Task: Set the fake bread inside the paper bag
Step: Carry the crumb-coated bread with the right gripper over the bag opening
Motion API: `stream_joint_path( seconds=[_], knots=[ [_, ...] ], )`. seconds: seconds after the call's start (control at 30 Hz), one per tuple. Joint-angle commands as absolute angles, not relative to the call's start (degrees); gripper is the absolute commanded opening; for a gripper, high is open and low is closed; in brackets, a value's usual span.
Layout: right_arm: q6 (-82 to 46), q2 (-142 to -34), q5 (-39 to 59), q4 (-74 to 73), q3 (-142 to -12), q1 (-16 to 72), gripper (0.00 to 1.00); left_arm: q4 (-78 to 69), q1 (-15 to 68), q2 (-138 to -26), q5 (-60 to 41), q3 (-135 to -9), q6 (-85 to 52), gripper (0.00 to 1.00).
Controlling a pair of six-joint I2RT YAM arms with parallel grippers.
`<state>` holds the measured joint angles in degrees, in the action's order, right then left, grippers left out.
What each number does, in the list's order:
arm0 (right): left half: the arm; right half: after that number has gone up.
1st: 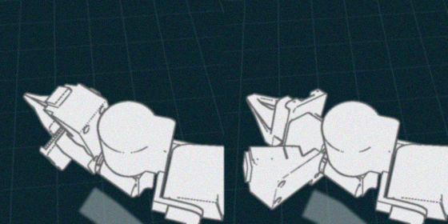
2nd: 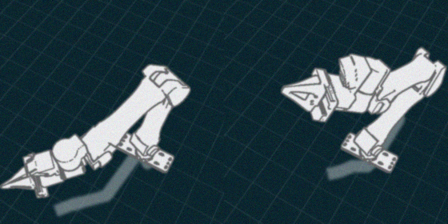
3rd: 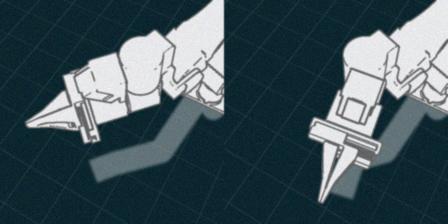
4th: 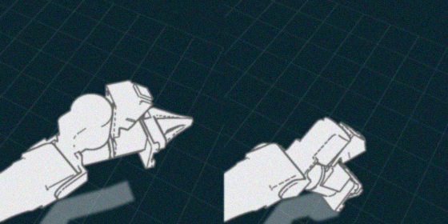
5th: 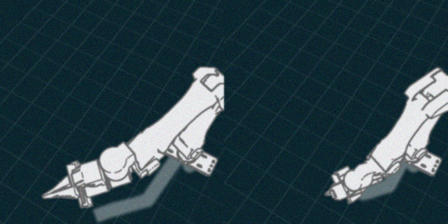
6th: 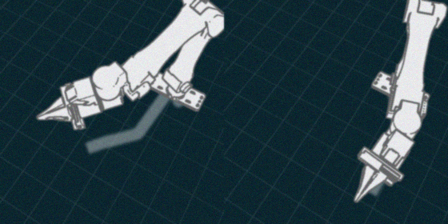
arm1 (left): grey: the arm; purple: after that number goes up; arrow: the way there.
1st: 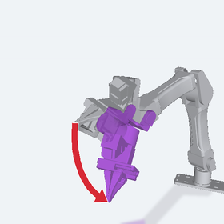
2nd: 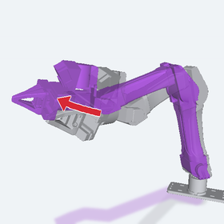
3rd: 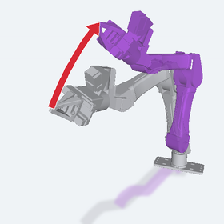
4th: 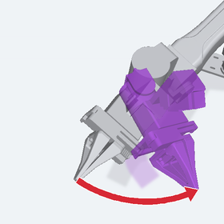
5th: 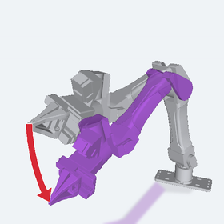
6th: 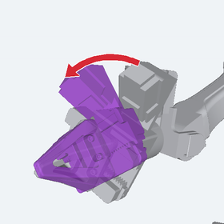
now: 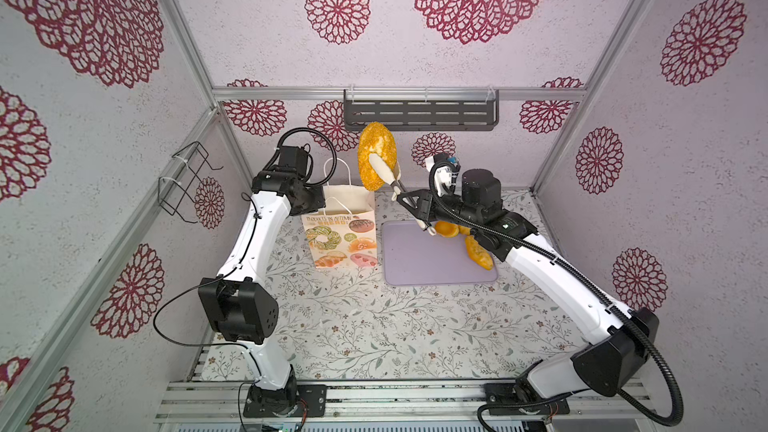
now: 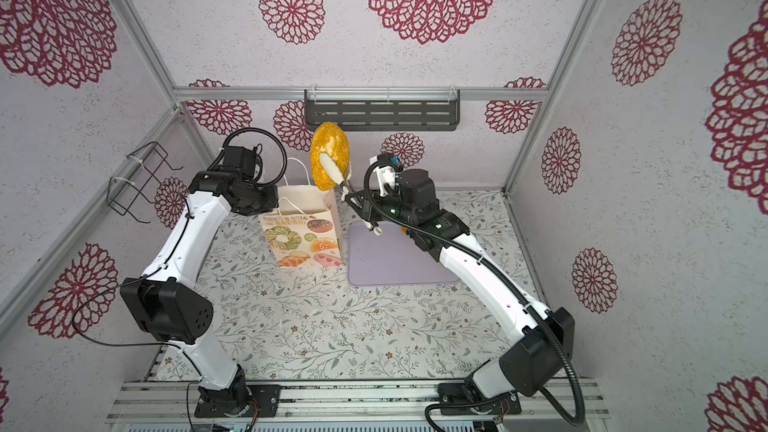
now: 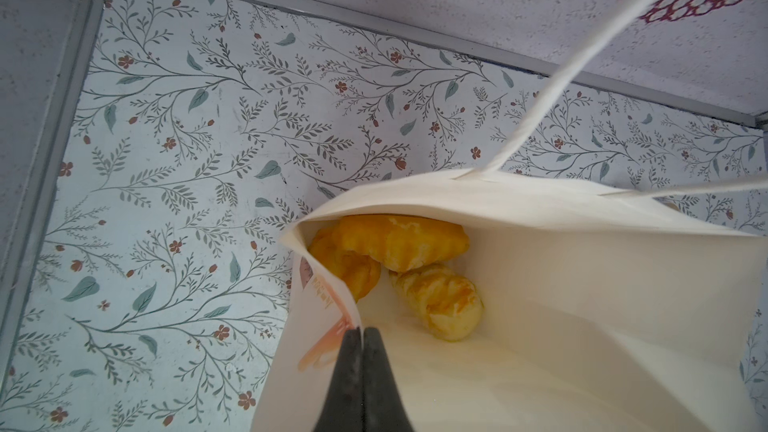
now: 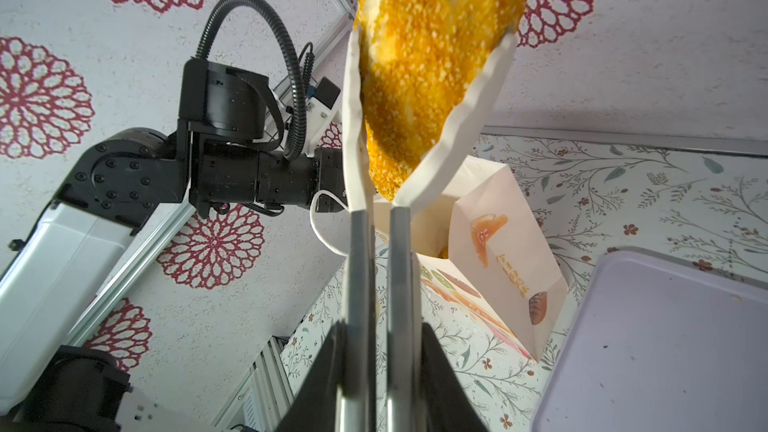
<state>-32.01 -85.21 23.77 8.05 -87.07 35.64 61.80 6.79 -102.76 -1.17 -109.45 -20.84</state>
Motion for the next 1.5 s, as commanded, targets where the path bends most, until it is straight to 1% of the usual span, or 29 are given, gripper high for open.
stream_joint_path(
  seconds=[0.0, 0.33, 0.77, 1.07, 1.37, 1.43, 1.47],
  knots=[
    [-28.27, -85.27, 22.94, 3.81, -90.5, 36.75, 0.01, 63.26, 7.48, -101.9, -1.36, -109.78, -20.38, 0.0],
    [-24.43, -89.35, 21.24, 1.49, -91.04, 39.76, 0.01, 63.28, 7.47, -101.82, -1.58, -109.78, -20.34, 0.0],
    [-17.37, -92.63, 17.4, 4.48, -92.5, 42.71, 0.02, 63.28, 7.48, -101.99, -1.58, -109.78, -20.32, 0.0],
    [-15.32, -91.68, 17.43, 1.72, -89.05, 43.15, 0.09, 63.28, 7.47, -102.03, -1.44, -109.78, -20.34, 0.0],
    [-11.47, -91.01, 14.25, -0.55, -84.57, 43.86, 0.13, 63.28, 7.47, -101.93, -1.67, -109.86, -20.33, 0.0],
    [-11.82, -90.75, 14.24, -1.37, -83.82, 43.81, 0.16, 63.28, 7.47, -101.94, -1.58, -109.86, -20.37, 0.0],
    [-12.02, -90.6, 14.33, -1.72, -83.61, 43.92, 0.19, 63.3, 7.47, -101.9, -1.67, -109.86, -20.31, 0.0]
  ],
)
